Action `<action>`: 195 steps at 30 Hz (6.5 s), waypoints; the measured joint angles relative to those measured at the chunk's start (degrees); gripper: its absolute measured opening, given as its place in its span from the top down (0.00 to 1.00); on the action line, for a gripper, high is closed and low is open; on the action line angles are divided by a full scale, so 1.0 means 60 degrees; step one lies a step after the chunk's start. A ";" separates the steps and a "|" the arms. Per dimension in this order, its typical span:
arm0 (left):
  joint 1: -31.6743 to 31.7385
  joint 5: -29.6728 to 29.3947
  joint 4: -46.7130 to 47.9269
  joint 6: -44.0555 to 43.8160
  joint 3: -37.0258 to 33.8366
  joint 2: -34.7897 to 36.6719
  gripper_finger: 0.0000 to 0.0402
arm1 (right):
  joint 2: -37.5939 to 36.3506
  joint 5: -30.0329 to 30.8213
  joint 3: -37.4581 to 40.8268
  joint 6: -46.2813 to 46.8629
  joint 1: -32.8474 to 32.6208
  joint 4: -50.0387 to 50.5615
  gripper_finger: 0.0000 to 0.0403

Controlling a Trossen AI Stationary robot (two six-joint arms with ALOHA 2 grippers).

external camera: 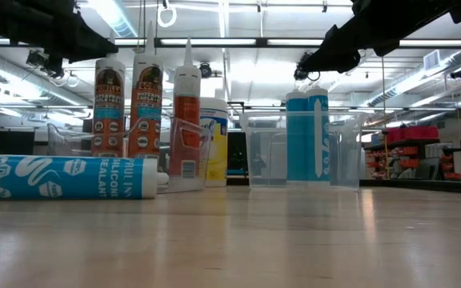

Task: Pick & place silicon tubes, Sealant and Lysol wipes
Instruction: Put the orange sealant into the left transparent bin, then put the blue sealant into the top transparent bin

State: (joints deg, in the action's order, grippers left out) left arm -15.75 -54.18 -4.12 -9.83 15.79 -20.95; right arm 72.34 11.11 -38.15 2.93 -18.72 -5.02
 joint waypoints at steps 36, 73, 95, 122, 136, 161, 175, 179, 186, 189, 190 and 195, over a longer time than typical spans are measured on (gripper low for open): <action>-0.0296 0.0280 0.0447 0.2401 0.2653 -0.0057 0.47 | 0.0000 -0.0003 0.0002 0.0184 0.0000 0.0016 0.35; -0.2754 0.5163 1.2498 -0.7309 1.0153 -0.8970 0.31 | 0.0000 0.0249 0.0004 0.0686 -0.0040 0.0051 0.35; -0.2987 0.6302 1.1257 -0.8774 0.6928 -1.0025 0.31 | 0.0000 -0.0017 0.0004 0.0395 -0.0363 -0.0102 0.35; -0.2800 0.6901 0.8034 -0.8286 0.4470 -1.0430 0.31 | 0.0000 0.0004 0.0004 0.0428 -0.0401 -0.0227 0.35; -0.2492 0.7249 0.6336 -0.7890 0.4507 -1.1329 0.42 | 0.0000 0.0001 0.0004 0.0588 -0.0398 -0.0275 0.35; -0.2554 0.6030 0.1531 -0.6956 0.4535 -1.1486 0.46 | 0.0000 -0.1237 0.0004 0.1507 -0.0401 -0.0014 0.35; -0.2546 0.5701 -0.1319 -0.5330 0.4539 -1.1464 0.46 | 0.0000 -0.1978 0.0004 0.1980 -0.0401 -0.0552 0.26; -0.2546 0.5611 -0.1691 -0.5088 0.4539 -1.1464 0.46 | 0.0000 -0.1396 0.0004 0.1926 -0.0398 -0.0923 0.15; -0.2517 0.5523 -0.2672 -0.4331 0.4539 -1.1462 0.46 | 0.0000 -0.1580 0.0004 0.1803 -0.0379 -0.1624 0.01; -0.2487 0.5462 -0.2769 -0.4243 0.4539 -1.1453 0.46 | 0.0000 -0.1601 0.0004 0.1828 -0.0379 -0.1703 0.03; -0.2473 0.5436 -0.2803 -0.4207 0.4539 -1.1453 0.46 | 0.0000 -0.1604 0.0004 0.1859 -0.0379 -0.1746 0.04; -0.2322 0.5436 -0.3238 -0.3988 0.4539 -1.1453 0.46 | 0.0000 -0.1606 0.0004 0.1840 -0.0379 -0.2094 0.06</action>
State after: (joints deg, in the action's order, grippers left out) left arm -29.68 -21.56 -23.55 -33.76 43.03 -89.67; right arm 72.34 1.48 -38.13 13.97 -20.99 -17.58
